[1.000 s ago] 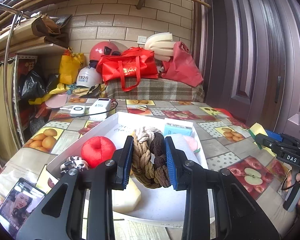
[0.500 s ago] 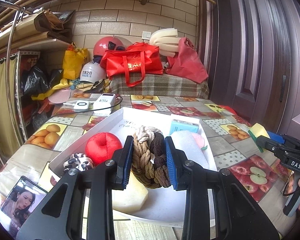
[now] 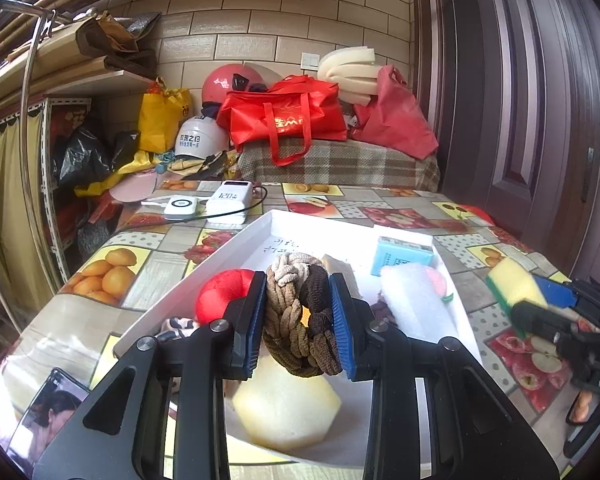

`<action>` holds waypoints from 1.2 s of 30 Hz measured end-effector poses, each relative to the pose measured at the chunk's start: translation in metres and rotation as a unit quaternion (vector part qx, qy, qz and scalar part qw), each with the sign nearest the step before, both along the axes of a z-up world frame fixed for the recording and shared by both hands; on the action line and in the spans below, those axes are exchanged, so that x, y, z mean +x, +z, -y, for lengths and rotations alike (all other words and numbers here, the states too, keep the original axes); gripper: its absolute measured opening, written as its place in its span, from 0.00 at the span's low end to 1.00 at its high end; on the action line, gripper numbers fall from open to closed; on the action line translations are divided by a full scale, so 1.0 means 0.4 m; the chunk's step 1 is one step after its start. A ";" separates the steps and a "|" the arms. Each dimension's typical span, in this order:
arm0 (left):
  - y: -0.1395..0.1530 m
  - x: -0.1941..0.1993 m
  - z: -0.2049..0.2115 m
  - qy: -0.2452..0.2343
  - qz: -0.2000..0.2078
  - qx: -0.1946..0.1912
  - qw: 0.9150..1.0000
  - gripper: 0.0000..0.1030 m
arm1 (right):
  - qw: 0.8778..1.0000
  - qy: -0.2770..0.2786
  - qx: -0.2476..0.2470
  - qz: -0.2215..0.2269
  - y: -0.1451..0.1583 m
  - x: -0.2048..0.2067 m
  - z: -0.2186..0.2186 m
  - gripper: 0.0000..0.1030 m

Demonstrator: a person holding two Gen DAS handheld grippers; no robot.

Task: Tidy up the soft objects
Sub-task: 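Carry the rope ring with the left gripper while the right carries the sponge over the box, then open the left gripper to drop the rope ring in the box while the right releases the sponge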

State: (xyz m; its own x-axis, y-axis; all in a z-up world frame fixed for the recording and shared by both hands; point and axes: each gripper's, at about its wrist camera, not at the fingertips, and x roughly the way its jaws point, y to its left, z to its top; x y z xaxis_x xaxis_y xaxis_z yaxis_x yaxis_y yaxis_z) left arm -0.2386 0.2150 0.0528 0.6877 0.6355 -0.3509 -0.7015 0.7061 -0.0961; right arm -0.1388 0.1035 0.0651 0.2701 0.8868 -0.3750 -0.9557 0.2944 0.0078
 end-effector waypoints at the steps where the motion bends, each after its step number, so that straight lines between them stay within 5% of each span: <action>1: -0.001 0.002 -0.006 0.001 -0.001 -0.001 1.000 0.29 | 1.000 0.012 -0.005 0.004 -0.003 -0.014 -0.014 0.52; 13: -0.015 0.035 -0.096 0.009 -0.016 -0.044 0.999 0.30 | 0.987 0.108 -0.113 0.038 -0.053 -0.095 -0.180 0.52; 23: -0.013 0.080 -0.107 0.047 -0.039 -0.016 0.998 0.36 | 0.996 0.004 -0.092 -0.002 -0.044 0.055 -0.249 0.54; 25: -0.013 0.076 -0.106 0.050 -0.038 -0.013 0.998 0.43 | 0.996 -0.003 -0.092 -0.010 -0.044 0.063 -0.248 0.57; 26: -0.012 0.073 -0.104 0.055 -0.036 -0.010 0.998 0.51 | 0.996 -0.005 -0.091 -0.007 -0.043 0.060 -0.247 0.68; 28: -0.009 0.064 -0.097 0.069 -0.030 0.000 0.997 0.75 | 0.996 -0.010 -0.090 0.004 -0.041 0.047 -0.243 0.85; 30: -0.005 0.052 -0.089 0.078 -0.019 0.010 0.997 0.98 | 0.996 -0.011 -0.085 0.017 -0.035 0.036 -0.238 0.85; 36: -0.003 0.039 -0.095 0.083 -0.005 0.007 0.997 1.00 | 0.997 -0.010 -0.068 0.039 -0.026 0.022 -0.232 0.85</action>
